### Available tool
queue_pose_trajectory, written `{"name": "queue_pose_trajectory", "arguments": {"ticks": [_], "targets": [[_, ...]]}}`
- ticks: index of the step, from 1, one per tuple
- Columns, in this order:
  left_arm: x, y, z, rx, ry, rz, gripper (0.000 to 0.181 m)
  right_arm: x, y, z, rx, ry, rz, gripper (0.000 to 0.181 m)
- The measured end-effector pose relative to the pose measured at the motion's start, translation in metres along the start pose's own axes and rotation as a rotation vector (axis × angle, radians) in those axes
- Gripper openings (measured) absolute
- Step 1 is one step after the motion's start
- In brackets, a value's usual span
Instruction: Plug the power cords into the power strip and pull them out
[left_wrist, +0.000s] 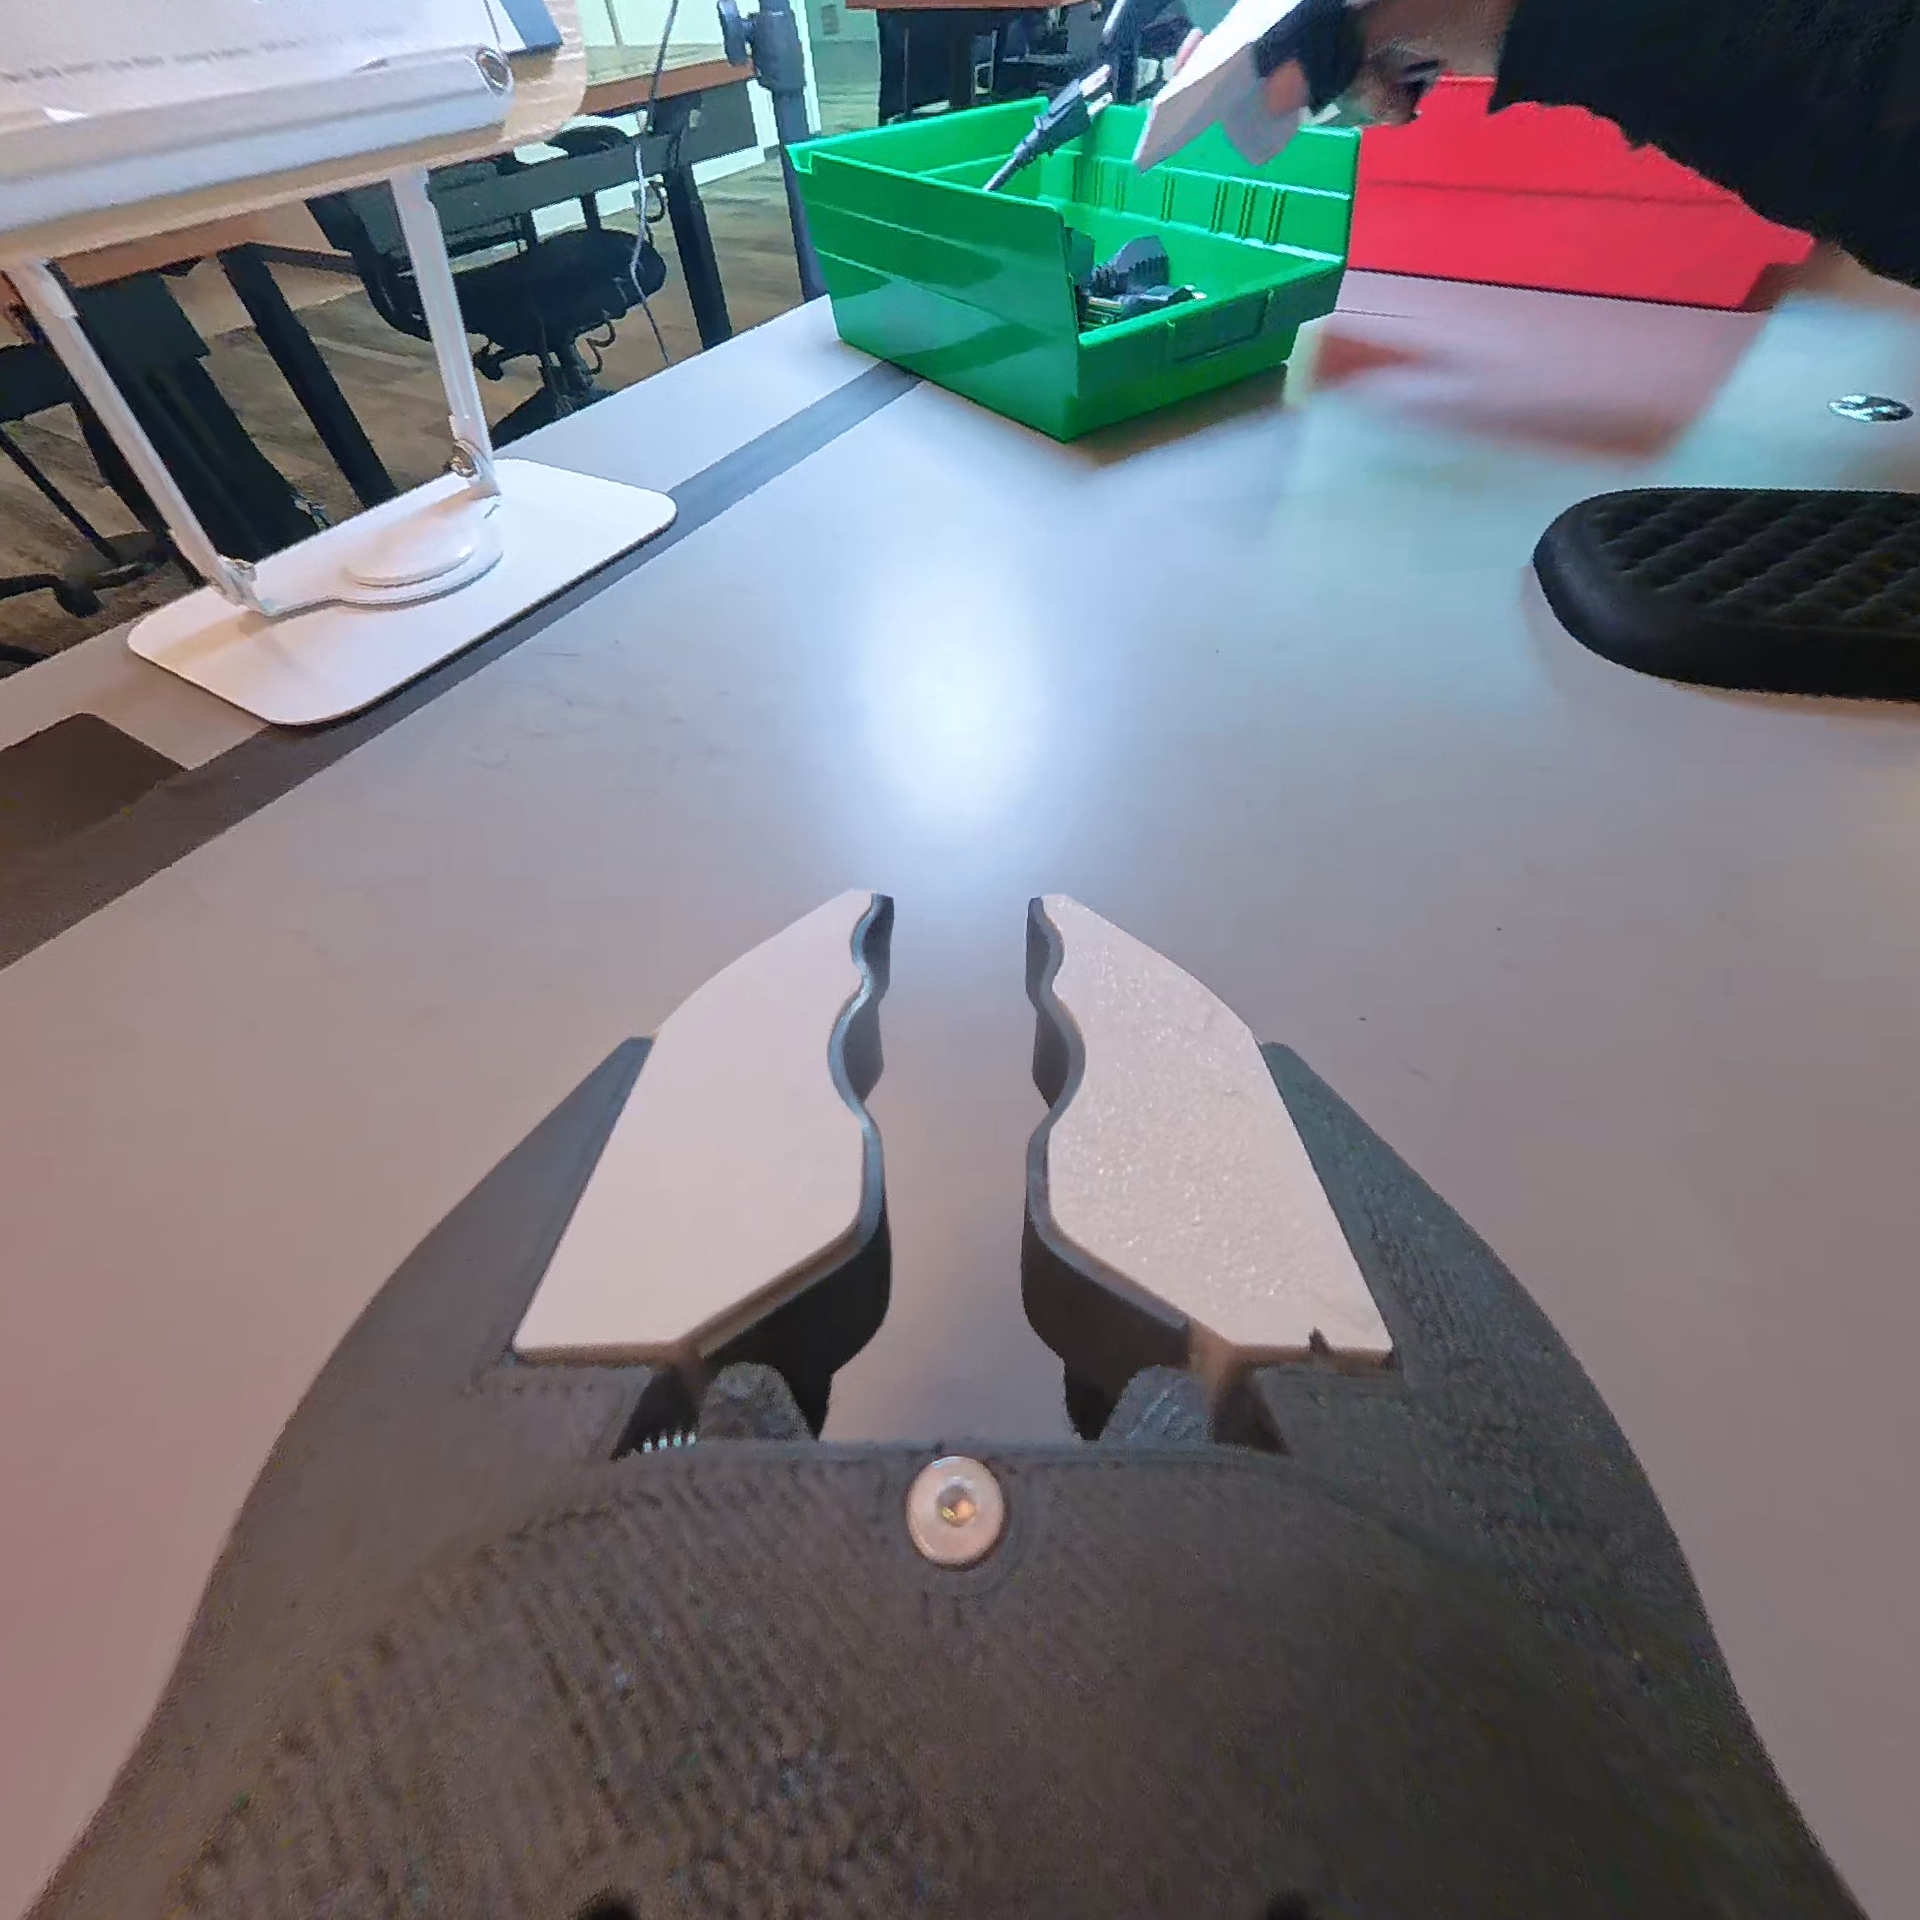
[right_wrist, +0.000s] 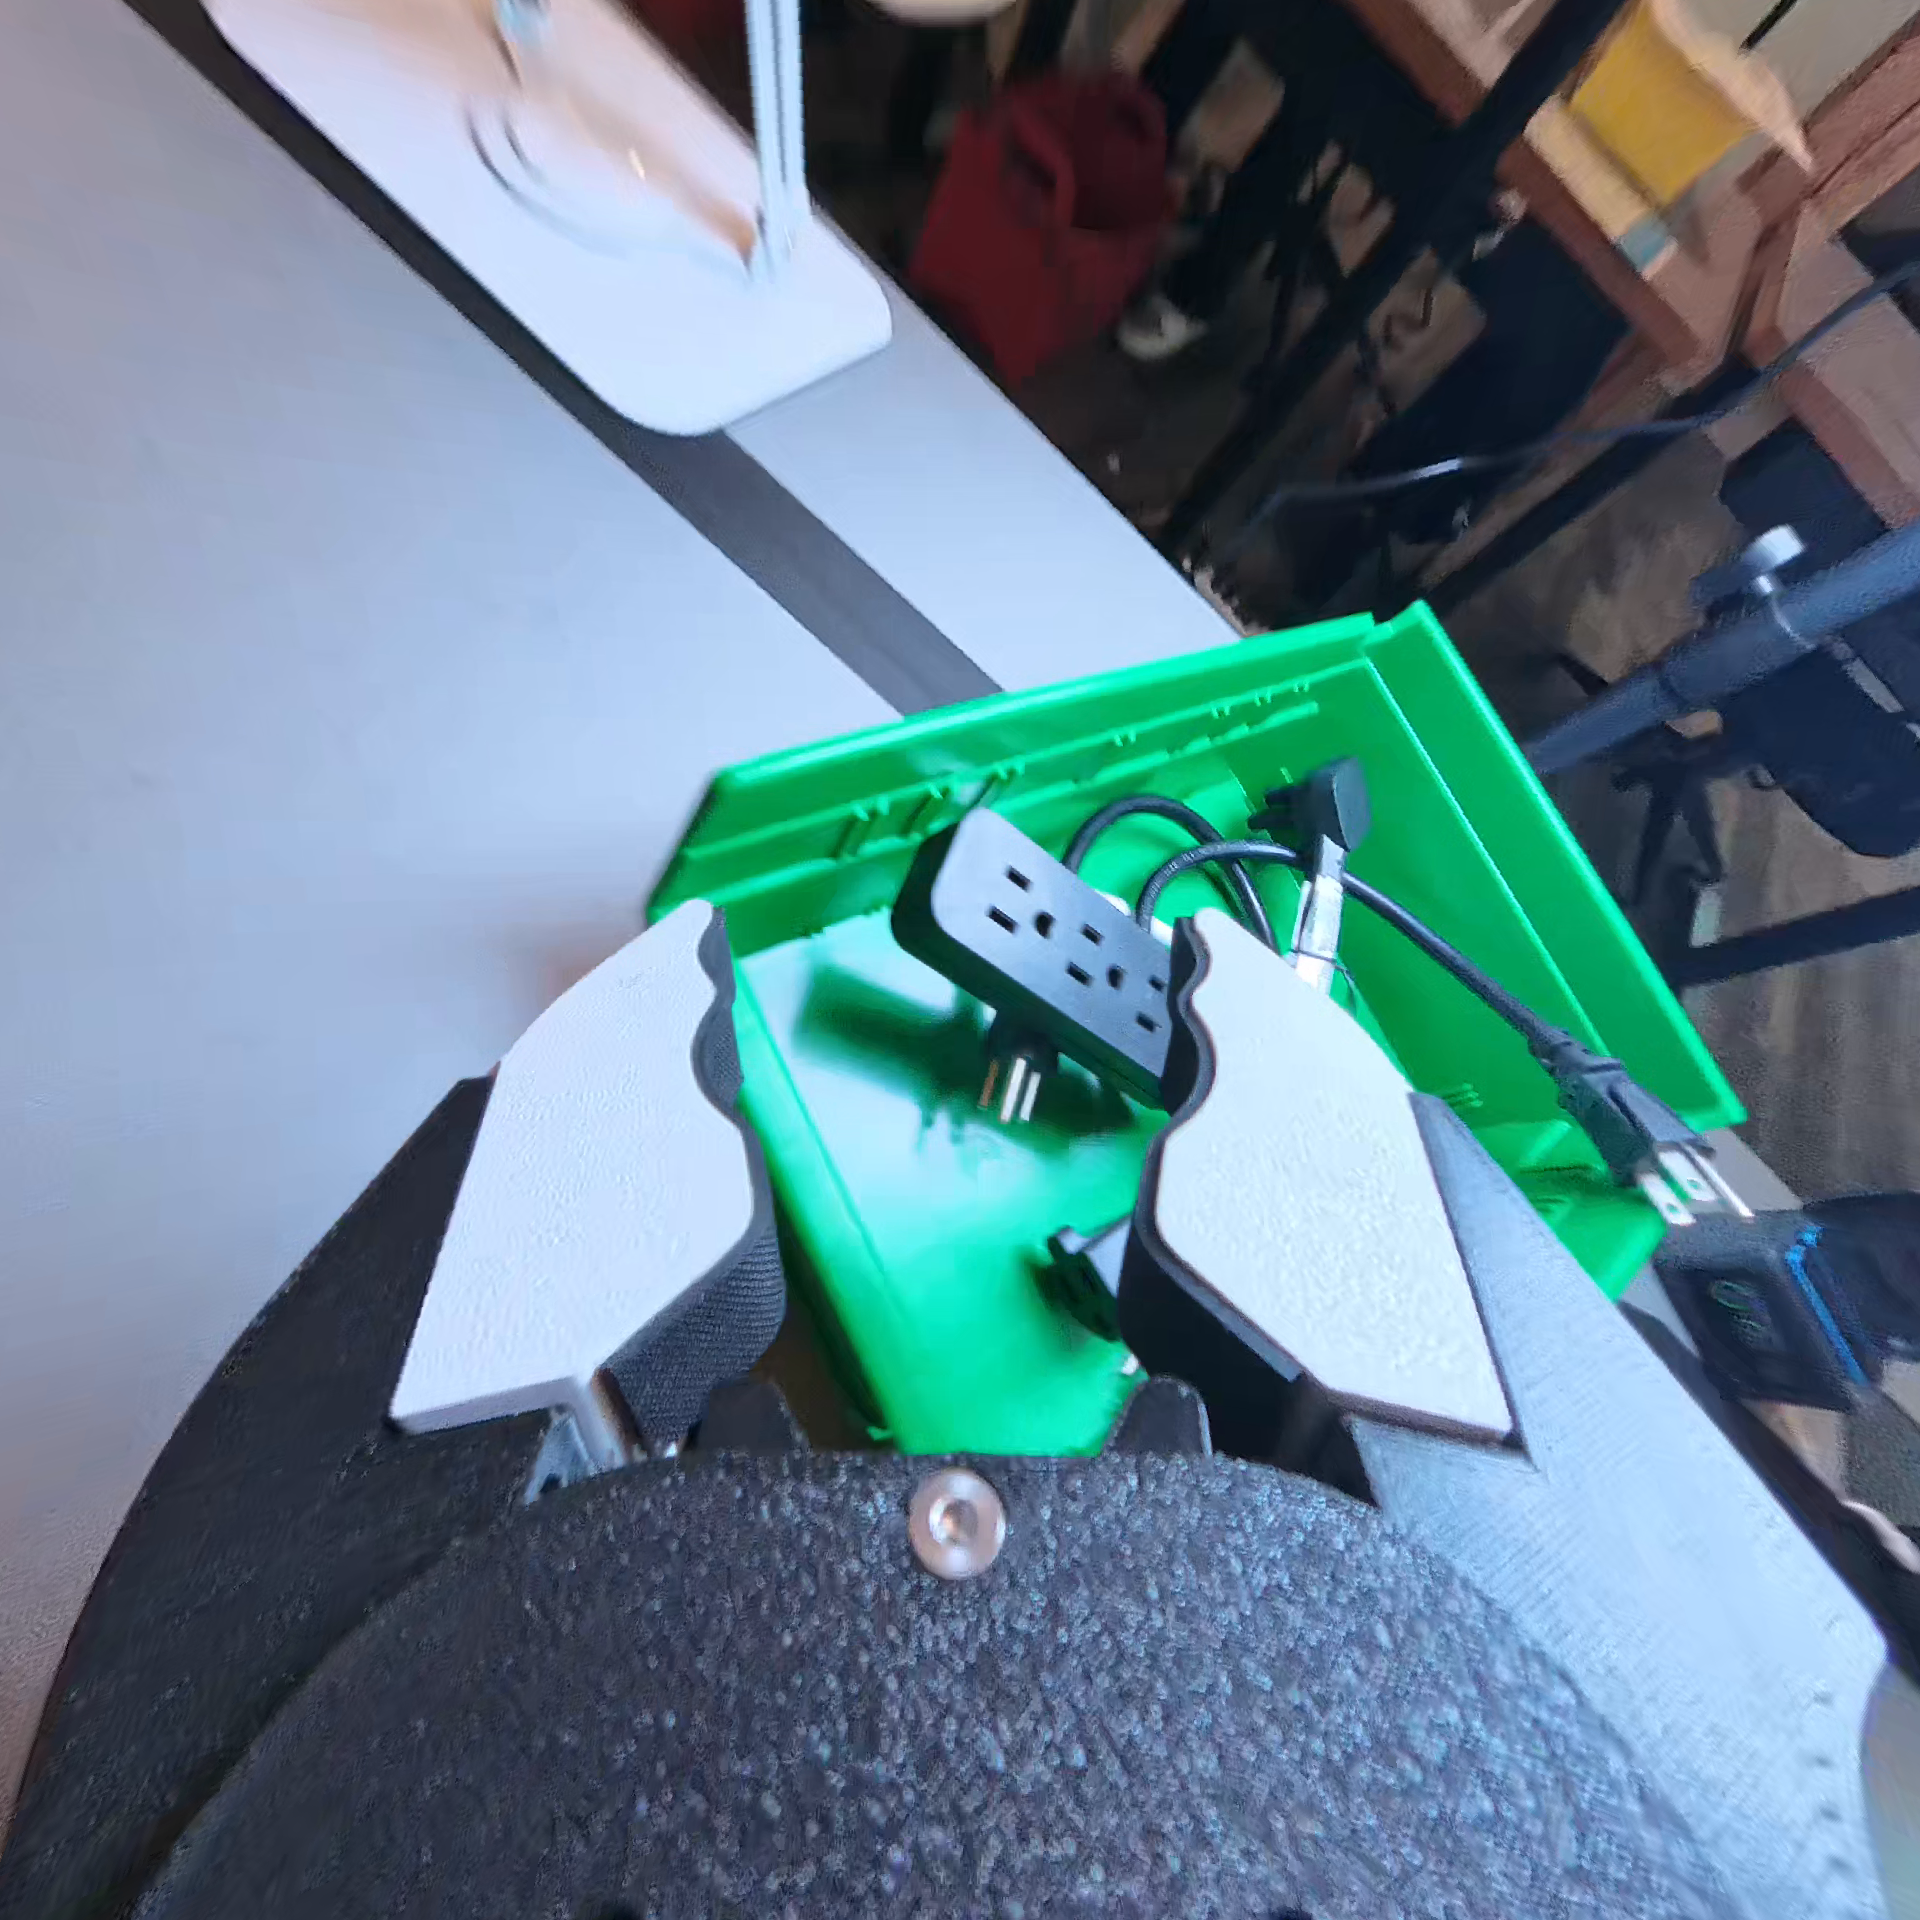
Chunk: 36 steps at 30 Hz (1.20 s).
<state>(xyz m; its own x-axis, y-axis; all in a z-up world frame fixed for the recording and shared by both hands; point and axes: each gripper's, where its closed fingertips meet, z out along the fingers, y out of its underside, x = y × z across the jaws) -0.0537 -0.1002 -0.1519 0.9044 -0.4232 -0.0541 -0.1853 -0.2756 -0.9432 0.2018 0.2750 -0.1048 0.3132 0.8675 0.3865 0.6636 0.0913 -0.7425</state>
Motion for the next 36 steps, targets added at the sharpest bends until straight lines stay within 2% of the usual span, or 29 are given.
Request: {"name": "queue_pose_trajectory", "arguments": {"ticks": [2, 4, 9, 11, 13, 16, 19, 24, 29, 31, 36], "targets": [[-0.004, -0.003, -0.003, 0.009, -0.021, -0.012, 0.03, -0.013, -0.012, -0.02, 0.115, -0.007, 0.07, 0.083], [-0.009, -0.007, -0.007, 0.021, -0.041, -0.027, 0.036, -0.029, -0.019, -0.037, 0.226, -0.038, 0.151, 0.077], [-0.024, -0.01, -0.017, 0.039, -0.101, -0.036, 0.031, -0.065, -0.016, -0.063, 0.395, -0.054, 0.221, 0.036], [-0.035, -0.011, -0.024, 0.041, -0.138, -0.023, 0.023, -0.075, -0.012, -0.068, 0.435, -0.033, 0.211, 0.006], [-0.048, -0.014, -0.036, 0.061, -0.172, -0.025, 0.011, -0.086, -0.01, -0.072, 0.478, -0.034, 0.157, 0.0], [-0.071, -0.012, -0.059, 0.076, -0.245, -0.046, 0.0, -0.098, 0.005, -0.066, 0.399, -0.063, 0.133, 0.0], [-0.099, -0.003, -0.088, 0.044, -0.351, -0.044, 0.0, -0.094, 0.02, -0.057, 0.309, -0.01, 0.08, 0.0], [-0.149, 0.038, -0.135, -0.185, -0.485, -0.007, 0.002, -0.081, 0.058, -0.032, 0.039, 0.033, -0.059, 0.0], [-0.187, 0.077, -0.171, -0.508, -0.528, 0.034, 0.033, -0.055, 0.085, -0.019, -0.211, 0.031, -0.127, 0.046], [-0.198, 0.085, -0.178, -0.614, -0.527, 0.083, 0.039, -0.047, 0.095, -0.017, -0.301, 0.011, -0.15, 0.054], [-0.209, 0.1, -0.178, -0.859, -0.467, 0.136, 0.058, -0.035, 0.112, -0.011, -0.482, -0.008, -0.295, 0.058]]}}
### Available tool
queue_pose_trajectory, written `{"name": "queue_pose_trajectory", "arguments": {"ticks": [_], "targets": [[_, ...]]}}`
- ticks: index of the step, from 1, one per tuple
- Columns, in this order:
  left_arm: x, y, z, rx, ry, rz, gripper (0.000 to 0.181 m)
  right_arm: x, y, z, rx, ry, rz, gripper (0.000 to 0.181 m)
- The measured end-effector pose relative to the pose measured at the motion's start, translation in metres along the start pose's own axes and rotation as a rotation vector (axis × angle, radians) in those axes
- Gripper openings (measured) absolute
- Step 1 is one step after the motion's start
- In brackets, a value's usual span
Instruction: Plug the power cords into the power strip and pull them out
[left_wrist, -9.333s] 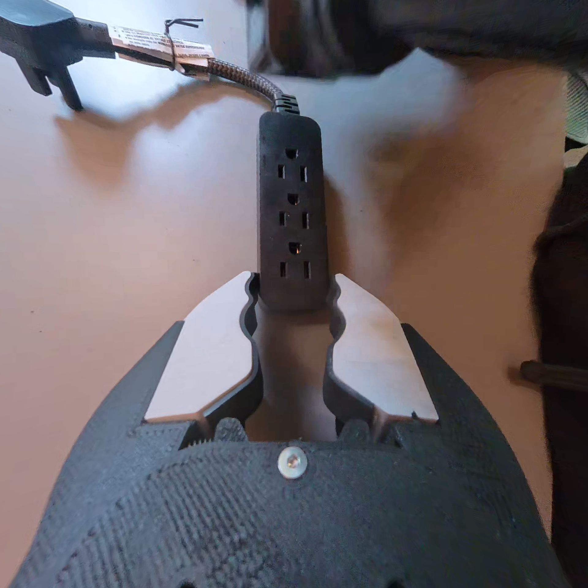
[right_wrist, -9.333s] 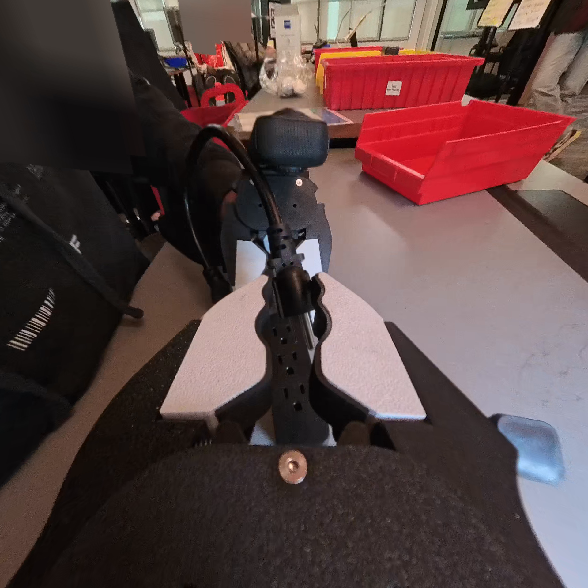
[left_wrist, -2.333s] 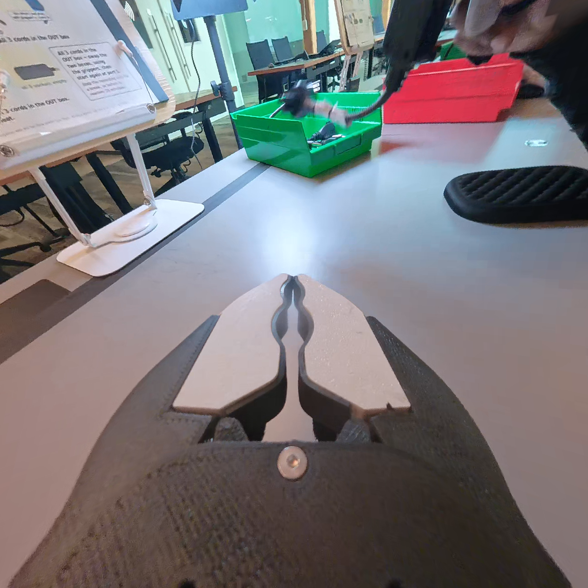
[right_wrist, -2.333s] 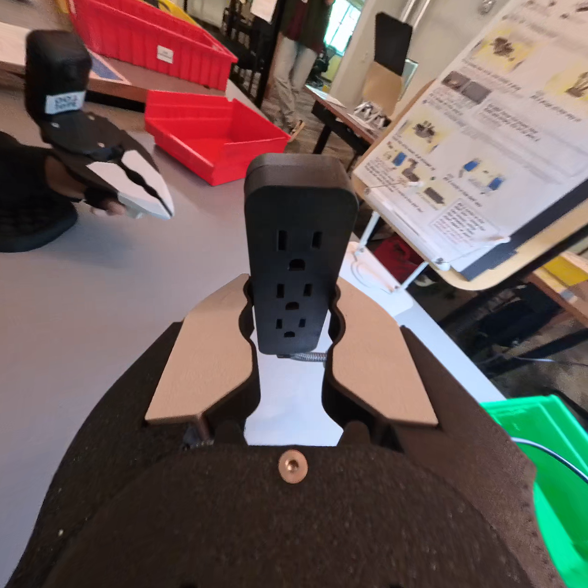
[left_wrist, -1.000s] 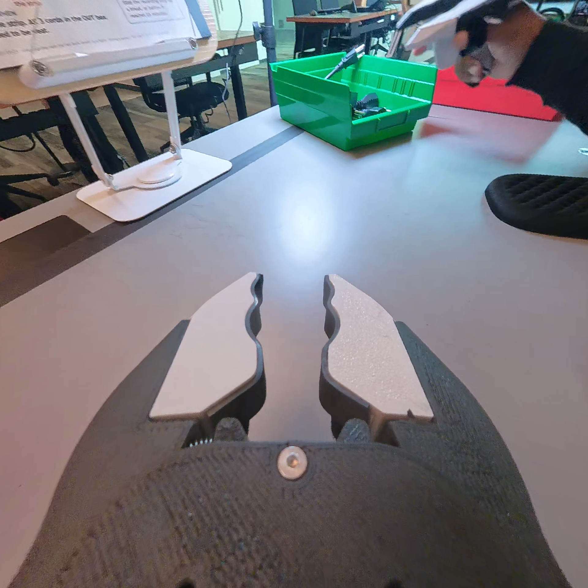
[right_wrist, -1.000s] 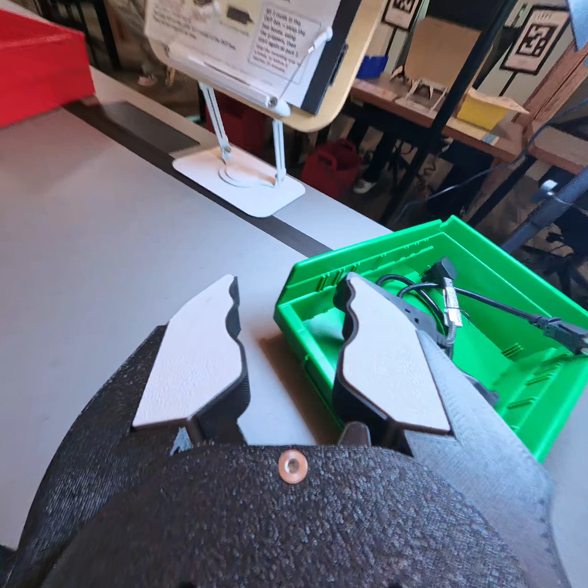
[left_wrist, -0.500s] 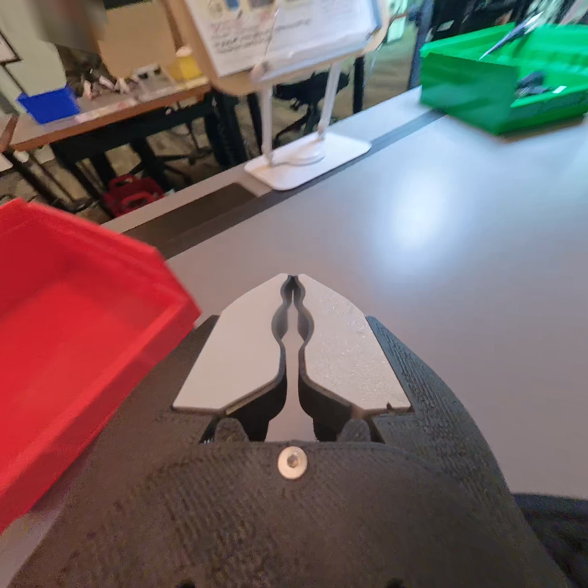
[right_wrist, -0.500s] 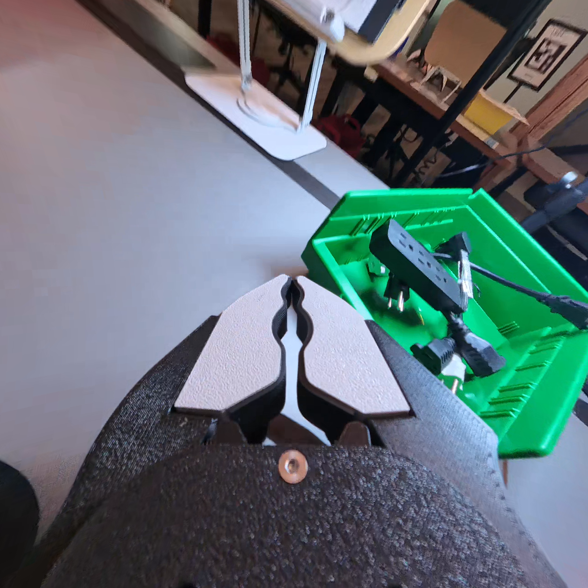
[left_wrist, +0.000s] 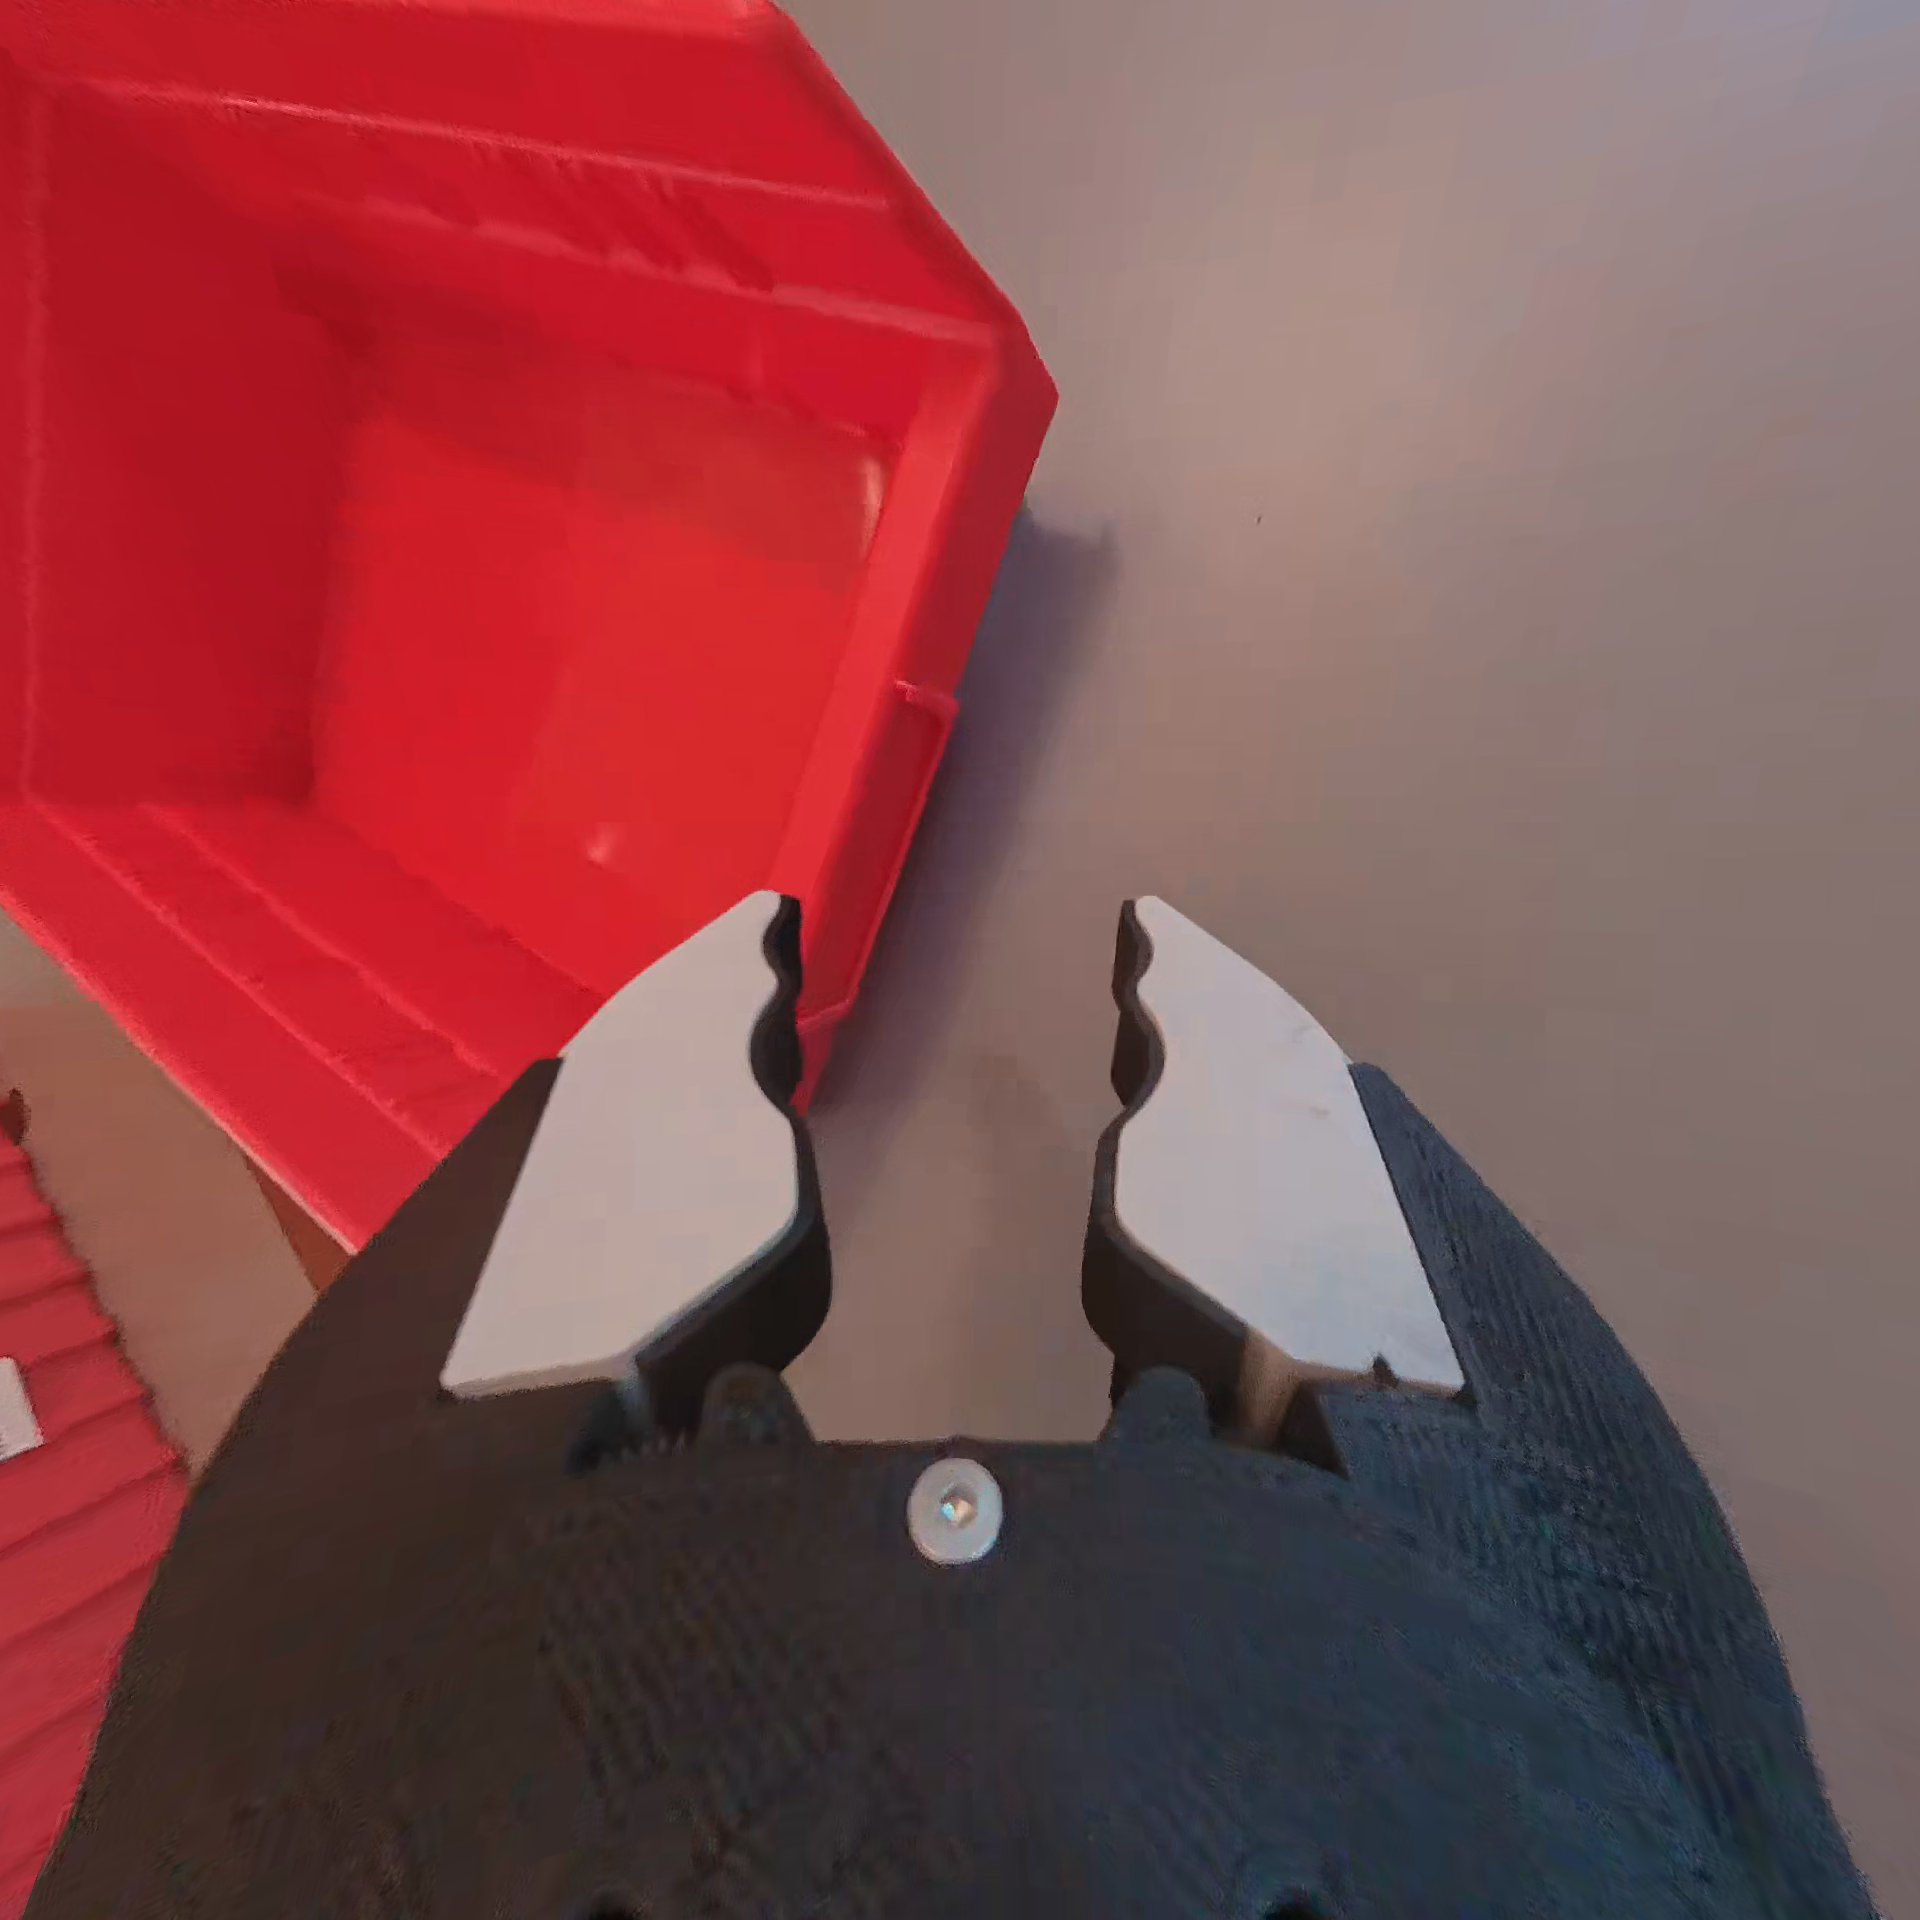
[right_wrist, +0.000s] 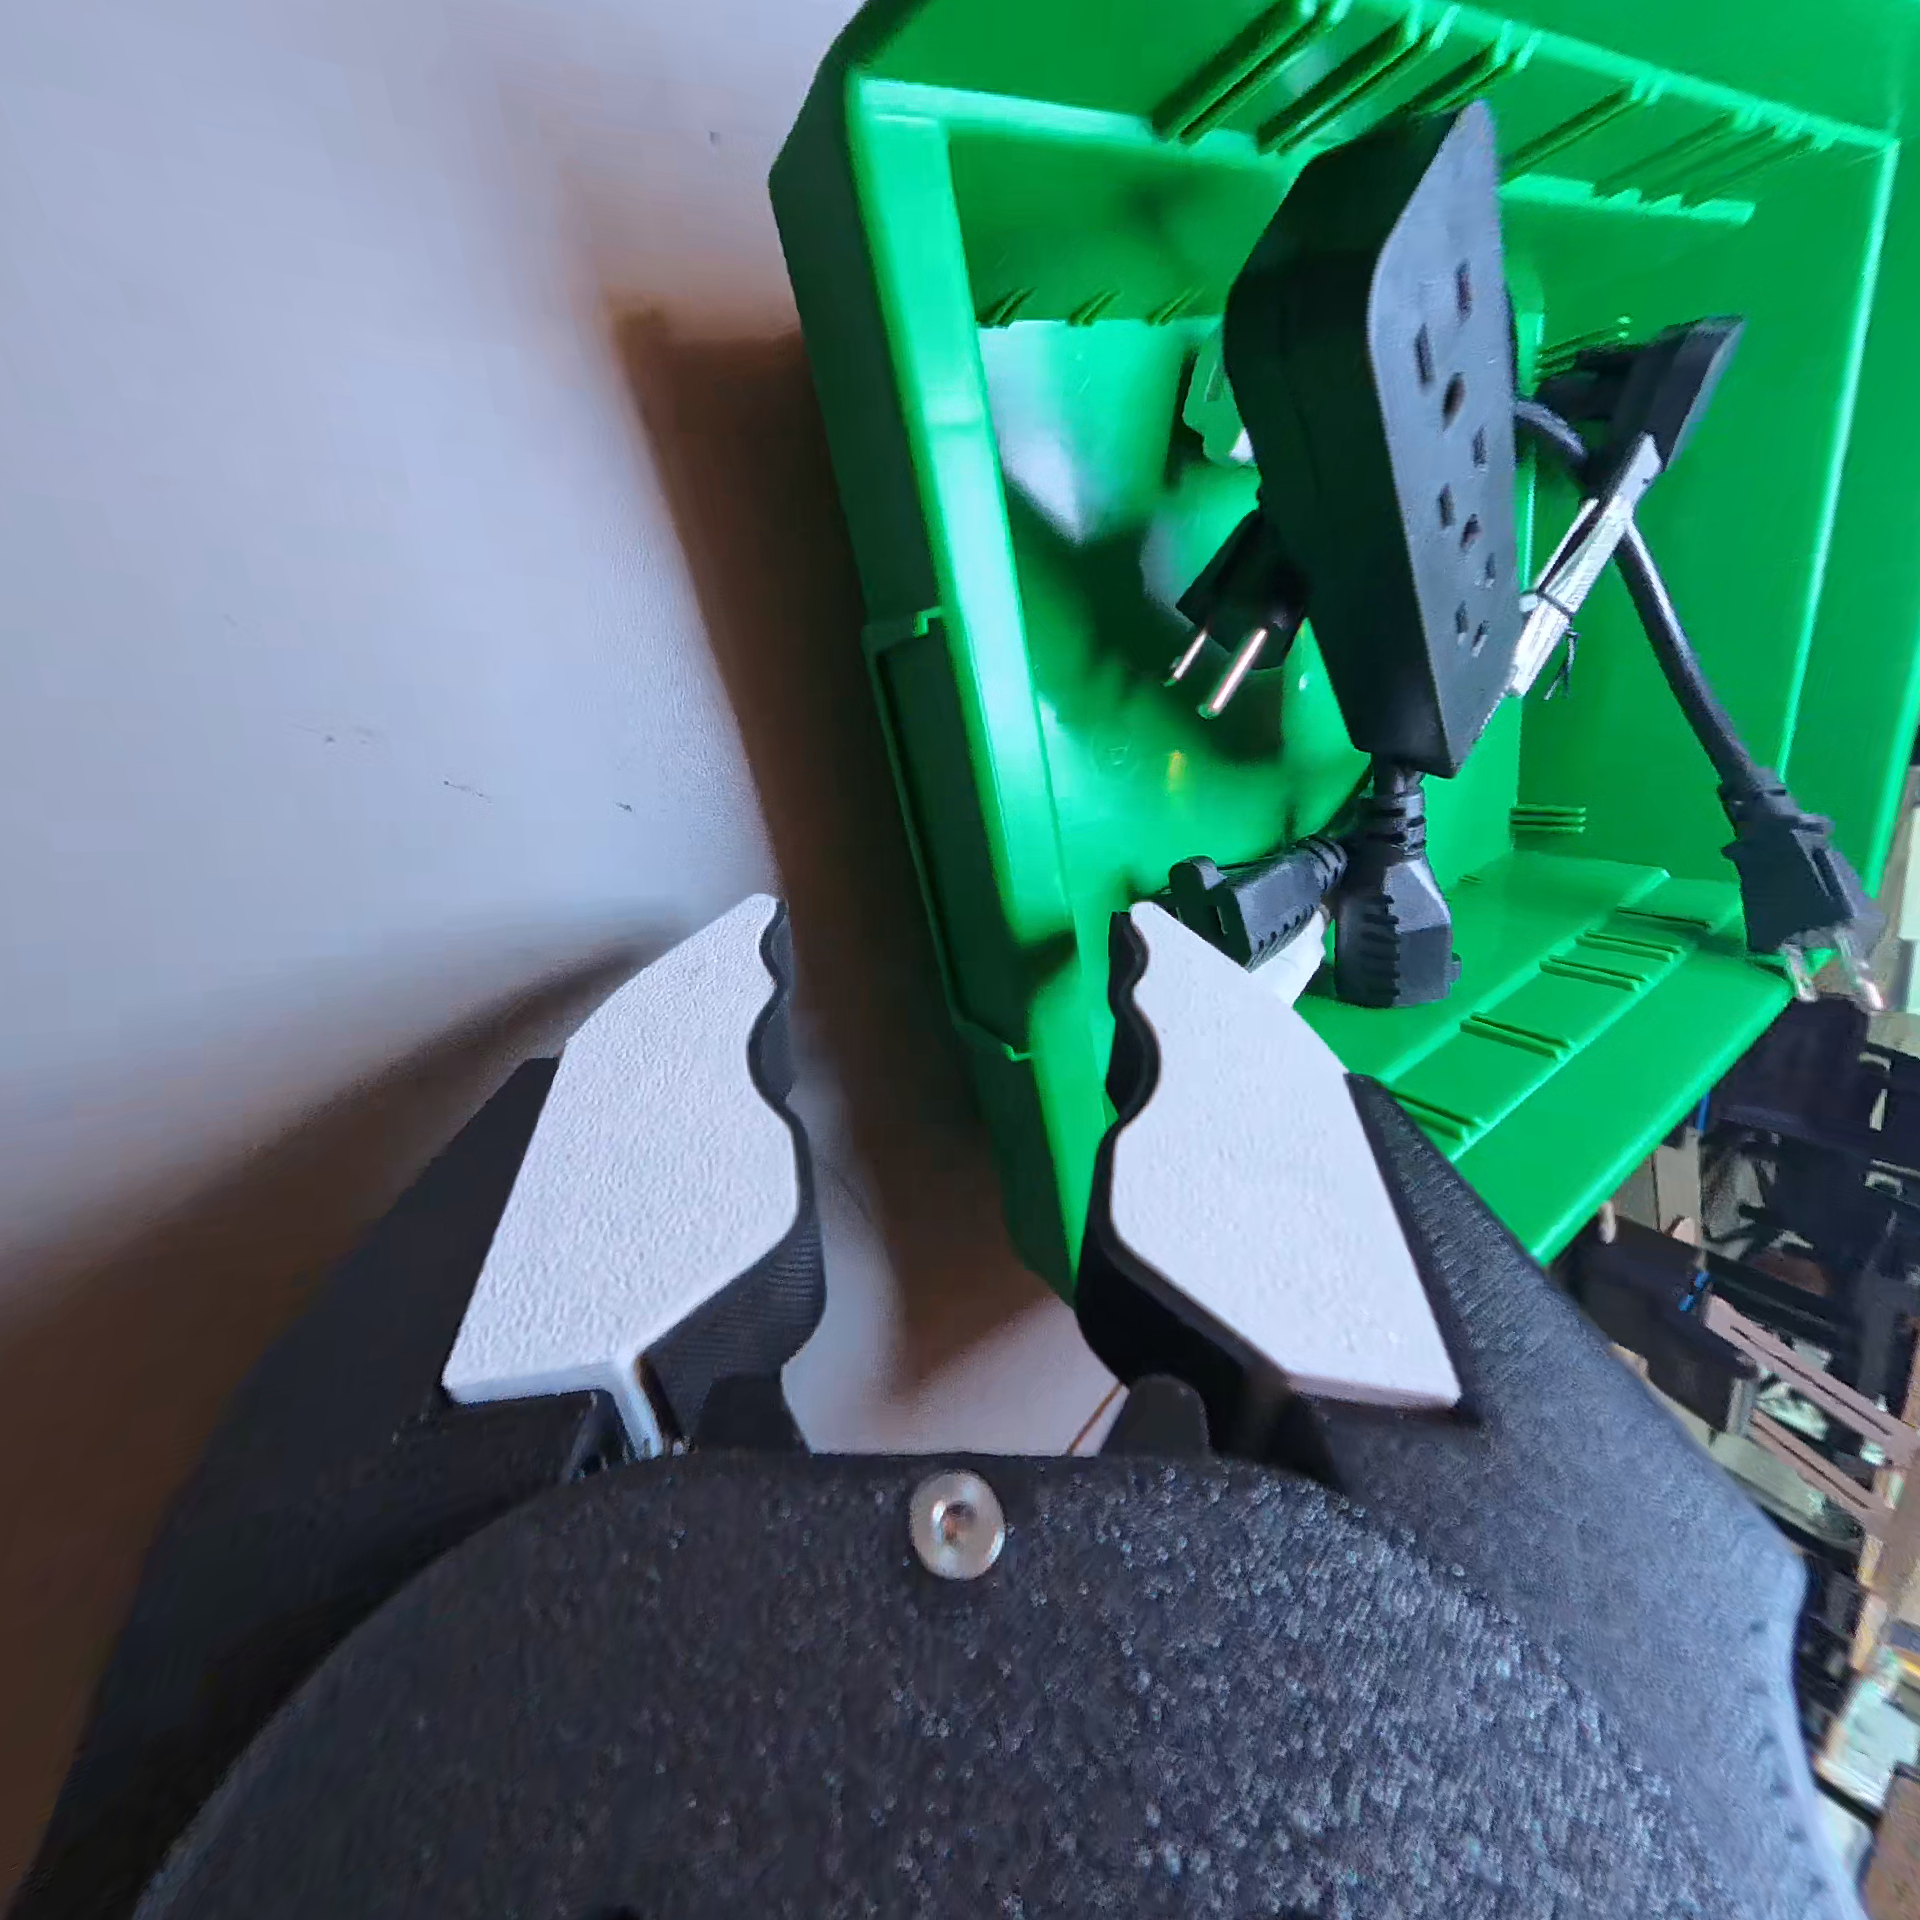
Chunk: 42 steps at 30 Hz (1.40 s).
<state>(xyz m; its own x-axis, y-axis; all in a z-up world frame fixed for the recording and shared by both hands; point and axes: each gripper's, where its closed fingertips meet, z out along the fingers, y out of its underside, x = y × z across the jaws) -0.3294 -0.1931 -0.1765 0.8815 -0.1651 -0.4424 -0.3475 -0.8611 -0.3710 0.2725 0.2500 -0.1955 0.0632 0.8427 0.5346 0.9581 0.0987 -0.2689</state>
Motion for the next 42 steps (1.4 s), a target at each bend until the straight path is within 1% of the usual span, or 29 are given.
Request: {"name": "queue_pose_trajectory", "arguments": {"ticks": [3, 6, 8, 9, 12, 14, 23, 33, 36, 42], "targets": [[-0.01, 0.007, 0.014, -0.115, -0.015, 0.08, 0.068, 0.0, 0.003, 0.011, -0.083, -0.013, -0.098, 0.058], [-0.022, 0.018, 0.032, -0.199, -0.012, 0.126, 0.068, 0.0, 0.007, 0.024, -0.158, -0.046, -0.171, 0.053], [-0.026, 0.025, 0.043, -0.24, 0.012, 0.139, 0.064, 0.002, 0.006, 0.032, -0.171, -0.053, -0.203, 0.042], [-0.029, 0.027, 0.048, -0.249, 0.008, 0.157, 0.061, 0.004, 0.004, 0.034, -0.169, -0.055, -0.211, 0.04], [-0.035, 0.03, 0.061, -0.265, -0.016, 0.206, 0.043, 0.005, 0.001, 0.039, -0.161, -0.086, -0.222, 0.032], [-0.034, 0.028, 0.065, -0.245, -0.015, 0.233, 0.031, 0.003, 0.0, 0.04, -0.166, -0.109, -0.237, 0.029], [-0.027, 0.005, 0.071, -0.147, -0.025, 0.261, 0.03, 0.005, -0.002, 0.04, -0.12, -0.041, -0.266, 0.029], [0.007, -0.02, 0.064, -0.042, -0.007, 0.3, 0.03, -0.007, -0.004, 0.031, -0.078, -0.003, -0.308, 0.029], [0.025, -0.032, 0.059, -0.014, -0.001, 0.344, 0.03, -0.024, -0.015, 0.023, -0.025, -0.008, -0.324, 0.03], [0.077, -0.064, 0.045, 0.085, 0.027, 0.454, 0.031, -0.081, -0.04, -0.008, 0.058, -0.022, -0.377, 0.03]]}}
